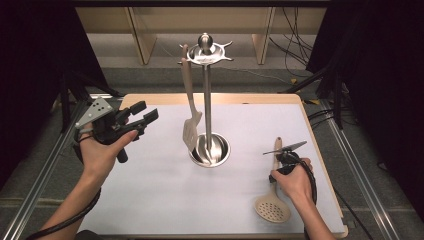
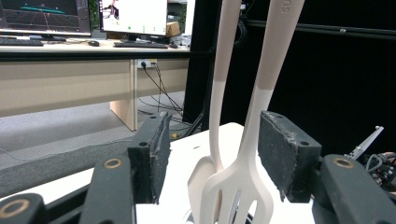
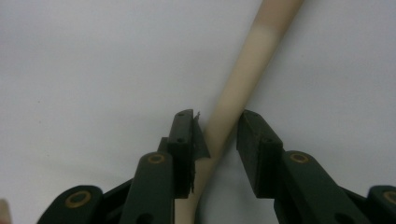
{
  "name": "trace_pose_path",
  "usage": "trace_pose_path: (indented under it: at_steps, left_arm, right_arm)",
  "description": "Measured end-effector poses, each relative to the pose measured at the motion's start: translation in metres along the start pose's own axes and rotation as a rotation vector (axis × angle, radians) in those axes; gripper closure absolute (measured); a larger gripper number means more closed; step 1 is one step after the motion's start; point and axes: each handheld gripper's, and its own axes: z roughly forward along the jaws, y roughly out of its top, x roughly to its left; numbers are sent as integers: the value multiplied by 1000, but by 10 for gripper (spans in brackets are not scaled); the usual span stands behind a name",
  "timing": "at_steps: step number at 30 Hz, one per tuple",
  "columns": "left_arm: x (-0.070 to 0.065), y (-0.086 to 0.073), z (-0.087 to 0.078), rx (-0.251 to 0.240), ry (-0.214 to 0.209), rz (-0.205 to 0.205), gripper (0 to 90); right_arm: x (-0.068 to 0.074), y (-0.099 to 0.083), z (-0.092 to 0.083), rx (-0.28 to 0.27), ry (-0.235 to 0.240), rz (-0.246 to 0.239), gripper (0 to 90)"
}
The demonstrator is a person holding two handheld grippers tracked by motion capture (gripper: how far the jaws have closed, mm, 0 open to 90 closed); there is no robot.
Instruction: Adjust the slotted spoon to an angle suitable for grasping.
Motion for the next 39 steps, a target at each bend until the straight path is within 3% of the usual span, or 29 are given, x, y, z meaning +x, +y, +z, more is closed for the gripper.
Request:
trace_pose_path:
  at_steps: [8, 9, 13, 19, 24, 28, 34, 36, 37, 39]
  left_arm:
    - [0, 0, 1, 6, -1, 10, 436]
    - [-1, -1, 1, 7, -2, 10, 436]
    - [-1, -1, 1, 8, -3, 10, 436]
    - [-1, -1, 1, 10, -5, 11, 436]
    - [-2, -2, 3, 15, -8, 10, 436]
    - [-2, -2, 3, 21, -10, 10, 435]
    - [-2, -3, 3, 25, -11, 12, 435]
    - [-3, -3, 3, 30, -9, 11, 434]
    - [-3, -3, 3, 32, -10, 8, 434]
    - [-3, -4, 3, 32, -11, 6, 434]
  right_arm:
    - [5, 0, -2, 50, 3, 36, 759]
    - [3, 0, -1, 38, -26, 5, 773]
    - [8, 0, -2, 56, -8, -15, 787]
    - [9, 1, 0, 59, -61, -76, 732]
    - [11, 3, 1, 84, -59, -76, 729]
    - [13, 4, 1, 100, -68, -113, 769]
    - [10, 4, 1, 95, -50, -40, 790]
    - [7, 3, 1, 76, -52, -62, 793]
    - [8, 2, 0, 72, -31, -30, 793]
    - [6, 0, -1, 37, -26, -29, 793]
